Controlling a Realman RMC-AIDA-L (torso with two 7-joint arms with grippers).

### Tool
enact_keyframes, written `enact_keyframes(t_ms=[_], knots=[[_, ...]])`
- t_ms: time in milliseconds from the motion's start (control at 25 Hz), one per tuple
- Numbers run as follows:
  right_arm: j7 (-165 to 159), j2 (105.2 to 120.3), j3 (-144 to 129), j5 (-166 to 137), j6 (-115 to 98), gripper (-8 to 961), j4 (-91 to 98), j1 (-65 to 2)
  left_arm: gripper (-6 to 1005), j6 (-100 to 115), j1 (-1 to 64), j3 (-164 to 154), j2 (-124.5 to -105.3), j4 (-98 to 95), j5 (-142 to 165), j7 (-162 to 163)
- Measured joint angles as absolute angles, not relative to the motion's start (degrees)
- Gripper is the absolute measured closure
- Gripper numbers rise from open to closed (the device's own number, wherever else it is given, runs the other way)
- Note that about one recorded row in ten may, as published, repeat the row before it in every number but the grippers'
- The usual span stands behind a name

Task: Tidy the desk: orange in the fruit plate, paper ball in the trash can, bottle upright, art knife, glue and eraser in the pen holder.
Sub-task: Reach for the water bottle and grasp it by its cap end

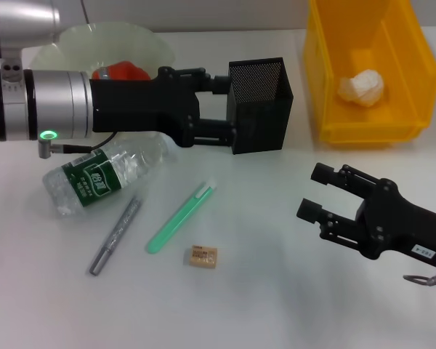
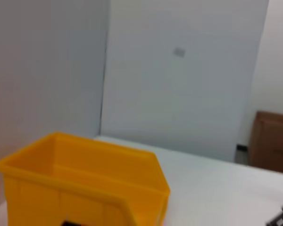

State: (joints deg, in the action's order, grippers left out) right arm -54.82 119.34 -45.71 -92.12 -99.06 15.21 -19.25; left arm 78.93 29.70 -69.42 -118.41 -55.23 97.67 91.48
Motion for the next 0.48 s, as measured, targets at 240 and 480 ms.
enact_keyframes(t_ms=[240, 480], knots=[[-54.8, 119.43, -45.7, -91.99, -97.72, 215, 14.1, -20.77, 204, 79.04, 31.23, -69.45, -118.51, -62.58, 109.53, 100.76], [-54.85, 119.4, -45.66, -91.99, -97.04, 215, 13.82, -21.39, 201, 78.42, 35.75, -69.67, -118.74, -65.65, 122.4, 113.28]])
